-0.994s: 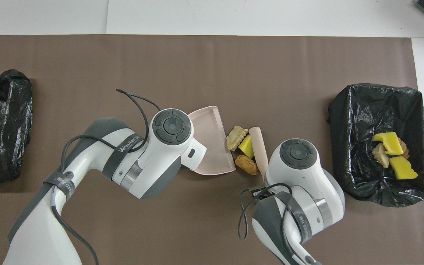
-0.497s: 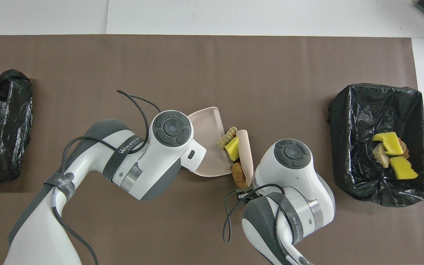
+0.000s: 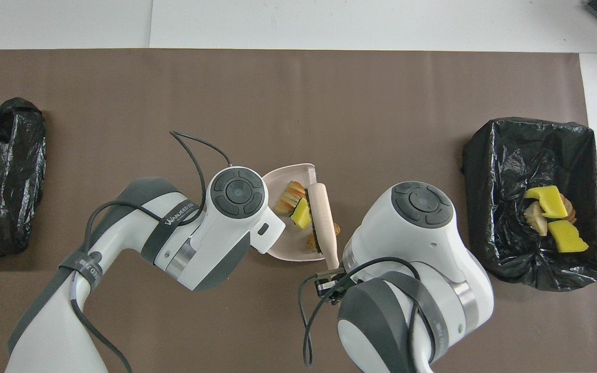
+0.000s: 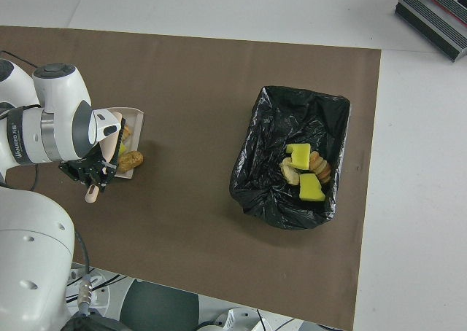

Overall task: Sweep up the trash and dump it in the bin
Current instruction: 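Brush the crumbs and sponge into the dustpan held by the left gripper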

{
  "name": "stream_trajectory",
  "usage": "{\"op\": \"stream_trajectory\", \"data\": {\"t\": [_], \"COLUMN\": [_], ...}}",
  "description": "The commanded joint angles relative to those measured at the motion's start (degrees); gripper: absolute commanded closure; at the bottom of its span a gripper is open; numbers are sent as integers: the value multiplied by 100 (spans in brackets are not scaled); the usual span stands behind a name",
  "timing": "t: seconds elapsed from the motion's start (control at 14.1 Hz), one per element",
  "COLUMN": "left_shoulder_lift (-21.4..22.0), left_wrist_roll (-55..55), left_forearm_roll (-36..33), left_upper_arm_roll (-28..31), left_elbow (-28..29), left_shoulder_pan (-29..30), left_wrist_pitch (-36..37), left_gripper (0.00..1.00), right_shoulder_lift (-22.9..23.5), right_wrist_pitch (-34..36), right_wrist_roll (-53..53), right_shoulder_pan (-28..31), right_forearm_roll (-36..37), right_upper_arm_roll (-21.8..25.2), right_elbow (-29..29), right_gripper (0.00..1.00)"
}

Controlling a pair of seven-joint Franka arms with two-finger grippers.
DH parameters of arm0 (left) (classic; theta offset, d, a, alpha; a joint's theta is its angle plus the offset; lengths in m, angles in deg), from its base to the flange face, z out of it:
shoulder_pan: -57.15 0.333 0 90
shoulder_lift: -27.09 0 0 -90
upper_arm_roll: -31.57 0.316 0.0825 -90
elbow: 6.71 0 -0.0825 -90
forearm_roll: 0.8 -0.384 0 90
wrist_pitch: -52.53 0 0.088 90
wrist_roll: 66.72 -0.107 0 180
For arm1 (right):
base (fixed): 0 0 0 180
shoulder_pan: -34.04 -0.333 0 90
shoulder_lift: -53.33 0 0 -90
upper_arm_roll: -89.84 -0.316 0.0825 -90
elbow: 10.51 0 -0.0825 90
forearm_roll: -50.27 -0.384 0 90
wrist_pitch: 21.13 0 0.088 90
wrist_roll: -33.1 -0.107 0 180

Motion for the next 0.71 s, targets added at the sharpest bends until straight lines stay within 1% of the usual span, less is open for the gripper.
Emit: {"op": "stream_trajectory", "data": {"t": [0.0, 0.07, 0.14, 0.21, 0.35, 0.5, 0.64], "left_shoulder_lift": [152, 152, 187, 213, 231, 231, 240], "left_wrist_roll": [-212, -212, -212, -212, -491, -607, -616], "left_forearm_roll": [-19, -28, -37, -45, -45, -45, -45], "left_upper_arm_roll": [84, 84, 84, 84, 75, 75, 75], "left_elbow": [134, 134, 134, 134, 186, 195, 204], "left_shoulder_pan": [52, 70, 61, 70, 87, 88, 87], "left_wrist_pitch": [-38, -3, 67, 129, 17, -55, -29], "left_gripper": [100, 100, 100, 100, 100, 100, 100], "right_shoulder_lift": [-476, -651, -644, -522, -233, 5, 94], "right_wrist_pitch": [228, 1, -149, -289, -606, -1036, -1265], "right_wrist_roll": [-188, -92, -64, -160, -214, -293, -197], "right_shoulder_pan": [61, 105, 114, 105, 79, -9, -36], "right_forearm_roll": [714, 838, 1013, 1076, 1085, 945, 280], "right_upper_arm_roll": [-80, -62, -71, -80, -97, -115, -115], "right_elbow": [-436, -769, -982, -1149, -1212, -1238, -1239], "right_gripper": [100, 100, 100, 100, 100, 100, 100]}}
